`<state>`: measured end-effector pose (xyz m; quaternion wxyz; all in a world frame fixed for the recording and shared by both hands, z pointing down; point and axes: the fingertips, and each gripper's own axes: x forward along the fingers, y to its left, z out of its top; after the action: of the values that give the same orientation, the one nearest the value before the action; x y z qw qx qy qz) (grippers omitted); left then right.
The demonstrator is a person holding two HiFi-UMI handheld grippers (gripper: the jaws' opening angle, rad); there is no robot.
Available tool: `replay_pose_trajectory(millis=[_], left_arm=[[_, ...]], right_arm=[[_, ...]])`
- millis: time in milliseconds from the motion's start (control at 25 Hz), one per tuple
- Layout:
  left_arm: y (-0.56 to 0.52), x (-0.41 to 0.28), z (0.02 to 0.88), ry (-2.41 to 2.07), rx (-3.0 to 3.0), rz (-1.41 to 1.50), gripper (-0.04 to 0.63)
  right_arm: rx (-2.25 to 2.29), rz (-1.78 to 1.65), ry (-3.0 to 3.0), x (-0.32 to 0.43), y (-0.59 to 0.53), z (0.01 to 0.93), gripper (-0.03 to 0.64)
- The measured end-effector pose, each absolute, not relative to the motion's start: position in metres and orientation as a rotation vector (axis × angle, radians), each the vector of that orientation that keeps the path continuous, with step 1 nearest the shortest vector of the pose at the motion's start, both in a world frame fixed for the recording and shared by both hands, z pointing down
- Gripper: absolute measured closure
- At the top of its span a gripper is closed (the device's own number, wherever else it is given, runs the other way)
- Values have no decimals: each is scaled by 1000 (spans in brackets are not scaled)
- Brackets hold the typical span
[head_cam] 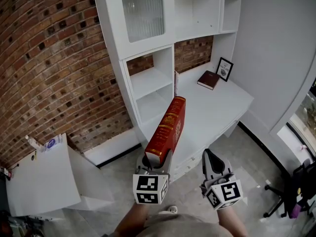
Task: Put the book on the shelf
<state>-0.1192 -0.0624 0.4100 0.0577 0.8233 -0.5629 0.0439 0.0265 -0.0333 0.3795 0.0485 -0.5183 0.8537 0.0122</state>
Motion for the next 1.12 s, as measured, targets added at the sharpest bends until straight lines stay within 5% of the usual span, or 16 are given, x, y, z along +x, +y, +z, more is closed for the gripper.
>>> replay_pose_trajectory(millis=[1120], left_arm=[[-136, -134, 403, -1850, 2410, 115, 360]], right_arm=[[-1423, 28, 2676, 9, -122, 377, 611]])
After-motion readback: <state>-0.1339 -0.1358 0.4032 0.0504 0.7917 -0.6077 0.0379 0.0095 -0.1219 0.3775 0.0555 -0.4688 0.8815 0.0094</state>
